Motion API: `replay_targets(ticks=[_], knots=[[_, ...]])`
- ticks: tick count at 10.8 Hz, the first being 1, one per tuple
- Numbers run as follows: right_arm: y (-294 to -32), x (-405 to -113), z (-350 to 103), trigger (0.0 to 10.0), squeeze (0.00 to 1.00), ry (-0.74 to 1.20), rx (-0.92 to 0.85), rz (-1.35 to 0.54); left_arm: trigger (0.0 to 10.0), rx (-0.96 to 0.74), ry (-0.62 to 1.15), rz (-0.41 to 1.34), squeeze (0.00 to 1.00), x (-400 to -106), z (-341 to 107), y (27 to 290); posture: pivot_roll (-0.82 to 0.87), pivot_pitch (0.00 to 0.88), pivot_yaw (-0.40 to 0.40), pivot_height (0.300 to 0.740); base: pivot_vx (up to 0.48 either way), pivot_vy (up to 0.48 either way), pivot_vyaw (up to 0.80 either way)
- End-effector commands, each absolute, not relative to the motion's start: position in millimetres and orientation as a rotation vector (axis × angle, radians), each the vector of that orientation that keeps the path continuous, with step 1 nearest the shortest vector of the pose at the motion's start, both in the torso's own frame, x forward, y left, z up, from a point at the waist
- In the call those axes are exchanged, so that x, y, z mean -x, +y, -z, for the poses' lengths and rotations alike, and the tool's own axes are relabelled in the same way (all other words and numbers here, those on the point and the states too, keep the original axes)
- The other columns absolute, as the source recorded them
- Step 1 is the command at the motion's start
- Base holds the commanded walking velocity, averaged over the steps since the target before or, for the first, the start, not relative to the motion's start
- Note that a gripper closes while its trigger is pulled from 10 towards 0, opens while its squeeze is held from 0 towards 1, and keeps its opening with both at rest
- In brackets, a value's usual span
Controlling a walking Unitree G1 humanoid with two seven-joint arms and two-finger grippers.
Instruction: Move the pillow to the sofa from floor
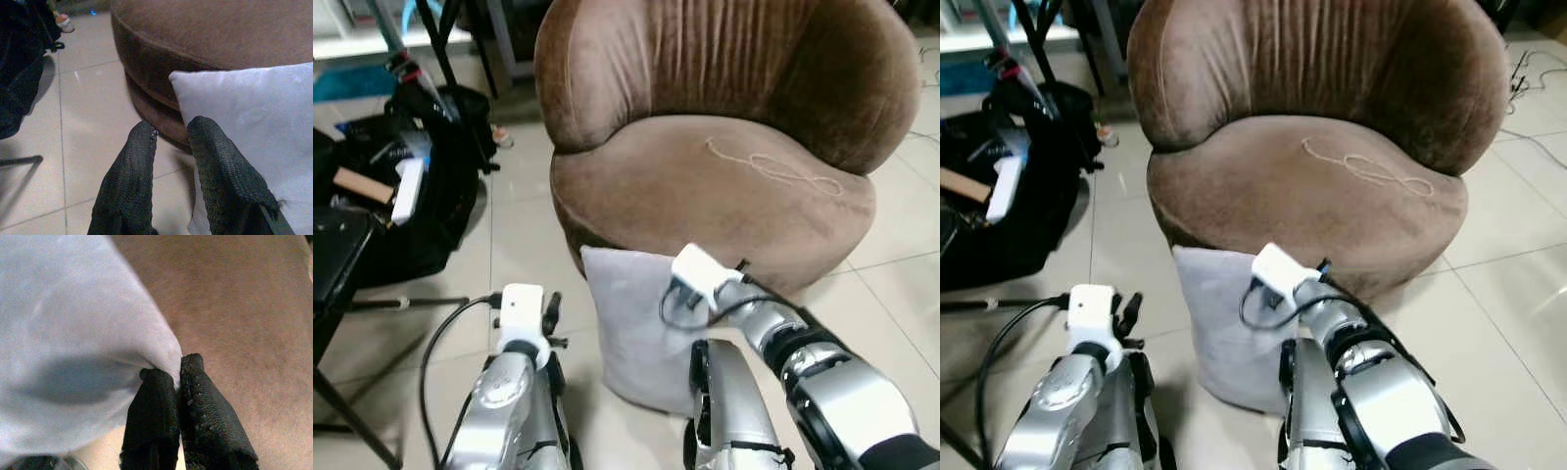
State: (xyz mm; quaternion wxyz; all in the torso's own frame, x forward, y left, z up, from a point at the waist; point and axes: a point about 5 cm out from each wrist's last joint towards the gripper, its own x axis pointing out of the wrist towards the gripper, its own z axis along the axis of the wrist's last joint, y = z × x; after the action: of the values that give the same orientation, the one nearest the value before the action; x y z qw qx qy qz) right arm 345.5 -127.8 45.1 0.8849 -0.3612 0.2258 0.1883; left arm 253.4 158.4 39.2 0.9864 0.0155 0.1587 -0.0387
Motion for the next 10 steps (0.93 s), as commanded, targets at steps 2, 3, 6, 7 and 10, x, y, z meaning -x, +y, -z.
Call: replay_targets(ticks=[2, 3, 6, 7, 10], knots=[[-129.5, -366.3, -76.4, 10.0, 0.00, 0.390, 0.539, -0.297, 10.0, -0.019, 0.315, 0.081, 0.00, -263.5, -36.3, 158.7, -0.06, 0.000, 0.046, 0.501, 0.000, 0.000, 0.00], [-133.5, -370.8, -83.7, 10.0, 0.00, 0.396, 0.386, -0.272, 10.0, 0.107, 0.328, 0.012, 0.00, -273.8, -39.5, 164.7, -0.07, 0.000, 0.056, 0.501, 0.000, 0.000, 0.00], [-147.2, -375.7, -94.8, 10.0, 0.00, 0.363, 0.137, -0.243, 10.0, 0.193, 0.240, -0.054, 0.00, -298.3, -77.3, 185.7, -0.08, 0.000, 0.069, 0.501, 0.000, 0.000, 0.00], [-149.2, -375.8, -95.8, 10.0, 0.00, 0.353, 0.119, -0.241, 10.0, 0.197, 0.233, -0.048, 0.00, -300.3, -80.8, 185.7, -0.08, 0.000, 0.072, 0.501, 0.000, 0.000, 0.00], [-162.7, -373.7, -98.4, 10.0, 0.00, 0.305, 0.025, -0.198, 10.0, 0.221, 0.199, -0.014, 0.00, -305.0, -107.4, 188.3, -0.07, 0.000, 0.068, 0.501, 0.000, 0.000, 0.00]])
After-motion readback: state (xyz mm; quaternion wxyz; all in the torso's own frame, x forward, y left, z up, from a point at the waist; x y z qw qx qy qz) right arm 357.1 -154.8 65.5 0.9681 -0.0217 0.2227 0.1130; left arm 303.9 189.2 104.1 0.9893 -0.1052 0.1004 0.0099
